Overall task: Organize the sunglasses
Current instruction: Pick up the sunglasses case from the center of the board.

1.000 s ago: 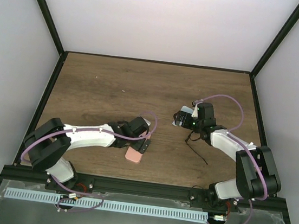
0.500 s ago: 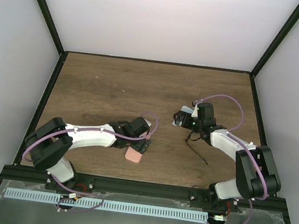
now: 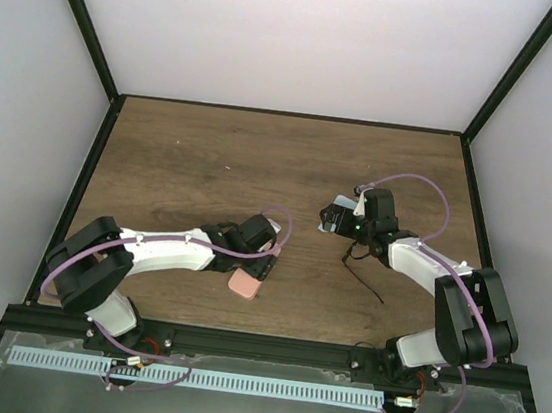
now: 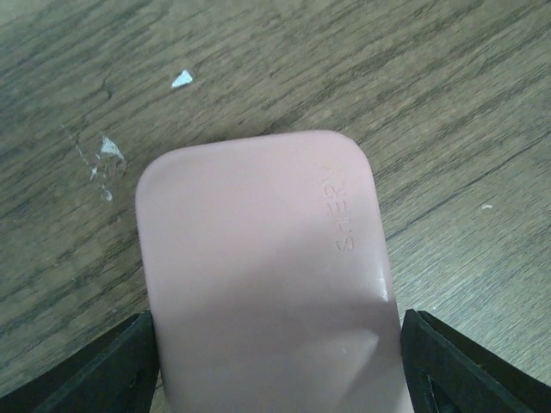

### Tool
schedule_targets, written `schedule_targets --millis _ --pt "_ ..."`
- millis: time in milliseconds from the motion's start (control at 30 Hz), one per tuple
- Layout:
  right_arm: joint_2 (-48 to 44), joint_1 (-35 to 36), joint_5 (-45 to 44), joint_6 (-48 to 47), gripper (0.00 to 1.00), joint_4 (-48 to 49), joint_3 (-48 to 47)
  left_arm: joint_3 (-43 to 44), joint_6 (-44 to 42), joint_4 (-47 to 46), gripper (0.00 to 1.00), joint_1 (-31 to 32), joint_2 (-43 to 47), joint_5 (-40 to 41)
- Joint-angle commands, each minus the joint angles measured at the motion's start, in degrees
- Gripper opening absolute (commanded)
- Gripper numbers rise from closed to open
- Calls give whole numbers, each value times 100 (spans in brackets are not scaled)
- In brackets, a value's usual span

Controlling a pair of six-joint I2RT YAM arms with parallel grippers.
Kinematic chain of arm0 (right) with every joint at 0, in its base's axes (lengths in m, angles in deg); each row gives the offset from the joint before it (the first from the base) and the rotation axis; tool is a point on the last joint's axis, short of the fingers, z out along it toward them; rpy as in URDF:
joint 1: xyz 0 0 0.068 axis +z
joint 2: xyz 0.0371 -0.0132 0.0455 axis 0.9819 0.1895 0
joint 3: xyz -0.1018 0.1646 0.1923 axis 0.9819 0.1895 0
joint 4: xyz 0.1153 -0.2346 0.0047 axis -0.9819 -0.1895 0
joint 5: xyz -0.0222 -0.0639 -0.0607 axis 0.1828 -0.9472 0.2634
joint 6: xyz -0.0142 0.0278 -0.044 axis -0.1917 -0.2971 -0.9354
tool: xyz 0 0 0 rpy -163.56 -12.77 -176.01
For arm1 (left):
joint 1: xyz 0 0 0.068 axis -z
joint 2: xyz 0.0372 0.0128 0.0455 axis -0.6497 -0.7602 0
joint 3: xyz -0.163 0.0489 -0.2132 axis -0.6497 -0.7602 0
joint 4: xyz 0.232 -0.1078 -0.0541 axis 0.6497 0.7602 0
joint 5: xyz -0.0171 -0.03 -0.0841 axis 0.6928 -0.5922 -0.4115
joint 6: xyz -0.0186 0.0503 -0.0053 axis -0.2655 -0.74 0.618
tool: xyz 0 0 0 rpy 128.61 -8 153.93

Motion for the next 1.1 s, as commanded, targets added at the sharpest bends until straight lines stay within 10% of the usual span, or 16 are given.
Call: schedule_targets --millis 0,433,1067 --pt "73 10 37 -18 100 -169 -187 -49 -39 -130 65 11 162 -258" --pt "72 9 38 -22 100 -181 -188 12 -60 -73 100 13 -35 -220" --pt "80 11 64 -24 100 -185 -194 64 -161 -49 94 31 -196 -345"
